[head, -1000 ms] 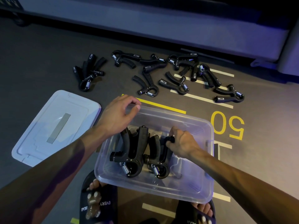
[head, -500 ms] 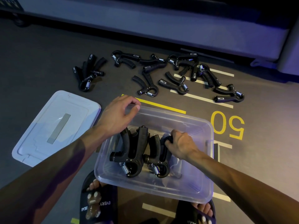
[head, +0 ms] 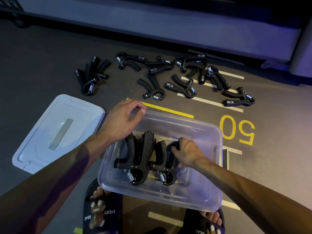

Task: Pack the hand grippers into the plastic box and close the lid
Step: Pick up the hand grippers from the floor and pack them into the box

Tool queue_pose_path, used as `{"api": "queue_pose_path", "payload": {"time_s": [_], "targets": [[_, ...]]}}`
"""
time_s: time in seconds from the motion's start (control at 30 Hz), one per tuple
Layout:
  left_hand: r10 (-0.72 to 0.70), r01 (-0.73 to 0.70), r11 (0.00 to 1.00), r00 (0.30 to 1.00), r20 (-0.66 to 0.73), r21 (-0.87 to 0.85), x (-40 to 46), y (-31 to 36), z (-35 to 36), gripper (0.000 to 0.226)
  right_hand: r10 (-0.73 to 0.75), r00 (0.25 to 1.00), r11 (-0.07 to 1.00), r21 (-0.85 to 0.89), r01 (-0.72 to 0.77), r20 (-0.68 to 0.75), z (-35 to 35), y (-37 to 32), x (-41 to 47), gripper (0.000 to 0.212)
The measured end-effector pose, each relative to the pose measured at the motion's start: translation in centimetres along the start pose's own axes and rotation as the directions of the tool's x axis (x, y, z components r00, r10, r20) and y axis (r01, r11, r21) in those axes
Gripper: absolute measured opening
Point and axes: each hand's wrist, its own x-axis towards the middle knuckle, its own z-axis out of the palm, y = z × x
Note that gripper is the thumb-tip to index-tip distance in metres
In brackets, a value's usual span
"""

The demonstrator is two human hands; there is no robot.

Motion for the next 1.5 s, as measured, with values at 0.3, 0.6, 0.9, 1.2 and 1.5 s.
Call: {"api": "queue_pose_path", "payload": {"time_s": [0.3, 0.6, 0.9, 1.2, 1.5], "targets": [[-0.002, 0.002, 1.0, 1.0, 0.01, 0.002, 0.0, -0.2, 0.0, 0.022, -0.002, 1.0, 1.0, -0.007, 0.002, 0.012, -0.1, 0.0, -0.1, 0.02], [0.004, -0.004, 1.0, 1.0, 0.004, 0.003, 0.0, -0.1, 0.0, 0.022, 0.108, 0.991, 0.994, -0.008, -0.107, 0.074, -0.5, -0.7, 0.2, 0.044], [0.018, -0.018, 1.0, 1.0, 0.009, 0.025, 0.1, 0.0, 0.1, 0.022, 0.159, 0.978, 0.976, 0.127, -0.176, 0.134, -0.2, -0.9, 1.0, 0.042], [0.012, -0.012, 1.0, 1.0, 0.007, 0.029, 0.1, 0.1, 0.0, 0.023, 0.231, 0.954, 0.909, 0.306, -0.282, 0.193, -0.7, -1.1, 0.5, 0.027], [0.015, -0.015, 0.999, 1.0, 0.01, 0.036, 0.1, 0.2, 0.0, 0.024, 0.237, 0.956, 0.891, 0.354, -0.286, 0.175, -0.4, -1.0, 0.3, 0.018]]}}
